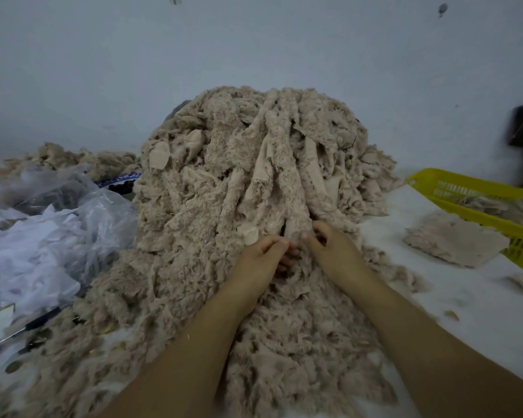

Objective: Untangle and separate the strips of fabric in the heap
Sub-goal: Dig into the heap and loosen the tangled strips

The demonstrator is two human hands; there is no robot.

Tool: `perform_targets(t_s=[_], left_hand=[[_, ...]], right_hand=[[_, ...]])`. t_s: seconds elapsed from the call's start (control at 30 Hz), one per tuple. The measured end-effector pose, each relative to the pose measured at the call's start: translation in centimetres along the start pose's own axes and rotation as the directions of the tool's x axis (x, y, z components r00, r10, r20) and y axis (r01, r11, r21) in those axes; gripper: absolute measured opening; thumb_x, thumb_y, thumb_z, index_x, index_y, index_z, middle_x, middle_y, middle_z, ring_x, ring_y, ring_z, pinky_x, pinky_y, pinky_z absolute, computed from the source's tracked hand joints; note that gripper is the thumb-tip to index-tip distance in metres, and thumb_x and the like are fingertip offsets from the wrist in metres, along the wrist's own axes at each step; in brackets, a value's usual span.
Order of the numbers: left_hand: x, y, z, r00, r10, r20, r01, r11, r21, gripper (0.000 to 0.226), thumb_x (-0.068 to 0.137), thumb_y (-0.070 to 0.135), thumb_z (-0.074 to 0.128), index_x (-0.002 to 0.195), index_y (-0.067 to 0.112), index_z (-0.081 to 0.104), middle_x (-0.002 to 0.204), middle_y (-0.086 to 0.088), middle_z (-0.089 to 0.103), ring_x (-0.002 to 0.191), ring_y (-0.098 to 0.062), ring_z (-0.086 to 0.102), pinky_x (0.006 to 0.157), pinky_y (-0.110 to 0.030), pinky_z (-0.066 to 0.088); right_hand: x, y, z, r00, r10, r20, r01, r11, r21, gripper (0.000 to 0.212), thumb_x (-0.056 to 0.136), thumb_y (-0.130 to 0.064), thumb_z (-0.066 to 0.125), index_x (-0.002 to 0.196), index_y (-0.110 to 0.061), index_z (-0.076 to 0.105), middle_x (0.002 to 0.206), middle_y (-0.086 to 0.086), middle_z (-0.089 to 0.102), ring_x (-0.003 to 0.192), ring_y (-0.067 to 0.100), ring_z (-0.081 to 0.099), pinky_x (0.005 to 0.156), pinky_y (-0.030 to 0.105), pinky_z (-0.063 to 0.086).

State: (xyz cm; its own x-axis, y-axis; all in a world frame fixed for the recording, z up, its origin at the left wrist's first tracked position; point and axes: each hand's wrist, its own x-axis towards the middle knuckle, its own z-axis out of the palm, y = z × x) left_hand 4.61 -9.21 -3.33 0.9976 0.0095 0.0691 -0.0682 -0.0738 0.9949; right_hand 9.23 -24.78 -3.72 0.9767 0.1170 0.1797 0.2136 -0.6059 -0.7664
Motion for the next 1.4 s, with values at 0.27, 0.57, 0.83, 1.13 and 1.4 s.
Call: perform_targets(t_s=[0.27, 0.57, 0.83, 1.13, 1.4], left_hand=[[0.3, 1.0, -1.2, 0.989, -0.143, 0.024, 0.136, 0.862, -0.489, 0.039, 0.09, 0.041, 0.064, 0.113, 0.012, 0.072, 0.102, -0.008, 0.075, 0.083, -0.019, 0.073, 0.067, -0.028, 0.058], [0.2, 1.6, -1.7, 0.994, -0.053, -0.099, 0.022, 0.956, -0.293, 0.024, 0.098, 0.037, 0.06, 0.092, 0.016, 0.069, 0.073, 0.005, 0.071, 0.068, -0.004, 0.066, 0.067, -0.017, 0.051], [-1.7, 1.8, 1.2, 0.941, 0.123, 0.314, -0.227, 0.92, 0.319, 0.037, 0.09, 0.027, 0.057, 0.06, 0.012, 0.043, 0.056, 0.004, 0.036, 0.052, -0.01, 0.035, 0.049, -0.027, 0.029], [-1.9, 0.8, 1.7, 0.861, 0.08, 0.503, -0.28, 0.899, 0.338, 0.043, 0.085, 0.048, 0.052, 0.059, 0.013, 0.048, 0.053, 0.009, 0.044, 0.051, -0.01, 0.039, 0.052, -0.027, 0.035], [-0.7, 1.9, 0.6, 0.975, -0.206, 0.078, 0.22, 0.939, -0.264, 0.062, 0.084, 0.077, 0.044, 0.093, 0.028, 0.079, 0.103, -0.005, 0.072, 0.094, -0.02, 0.061, 0.082, -0.032, 0.049]], right_hand=[[-3.6, -2.9, 0.9, 0.852, -0.439, 0.285, 0.485, 0.867, -0.117, 0.017, 0.096, -0.038, 0.048, 0.08, -0.038, 0.04, 0.083, -0.007, 0.046, 0.077, 0.004, 0.045, 0.063, 0.026, 0.038], [-4.0, -2.9, 1.4, 0.883, -0.335, 0.33, 0.314, 0.942, 0.116, 0.045, 0.084, -0.065, 0.037, 0.077, -0.024, 0.053, 0.073, -0.002, 0.054, 0.065, 0.008, 0.05, 0.064, 0.035, 0.044], [-2.1, -2.3, -0.5, 0.987, 0.072, 0.146, -0.159, 0.613, 0.774, 0.023, 0.093, -0.036, 0.062, 0.083, -0.021, 0.075, 0.081, -0.001, 0.074, 0.074, 0.008, 0.07, 0.065, 0.024, 0.056], [-2.0, -2.7, -0.7, 0.989, 0.141, 0.044, -0.133, 0.721, 0.68, 0.033, 0.096, -0.045, 0.055, 0.074, -0.025, 0.07, 0.065, 0.002, 0.069, 0.061, 0.013, 0.068, 0.057, 0.03, 0.055], [-3.7, -4.4, -0.3, 0.959, -0.282, 0.022, 0.279, 0.956, 0.089, 0.043, 0.102, -0.048, 0.04, 0.076, -0.029, 0.068, 0.07, -0.017, 0.068, 0.071, -0.007, 0.062, 0.064, 0.012, 0.047]])
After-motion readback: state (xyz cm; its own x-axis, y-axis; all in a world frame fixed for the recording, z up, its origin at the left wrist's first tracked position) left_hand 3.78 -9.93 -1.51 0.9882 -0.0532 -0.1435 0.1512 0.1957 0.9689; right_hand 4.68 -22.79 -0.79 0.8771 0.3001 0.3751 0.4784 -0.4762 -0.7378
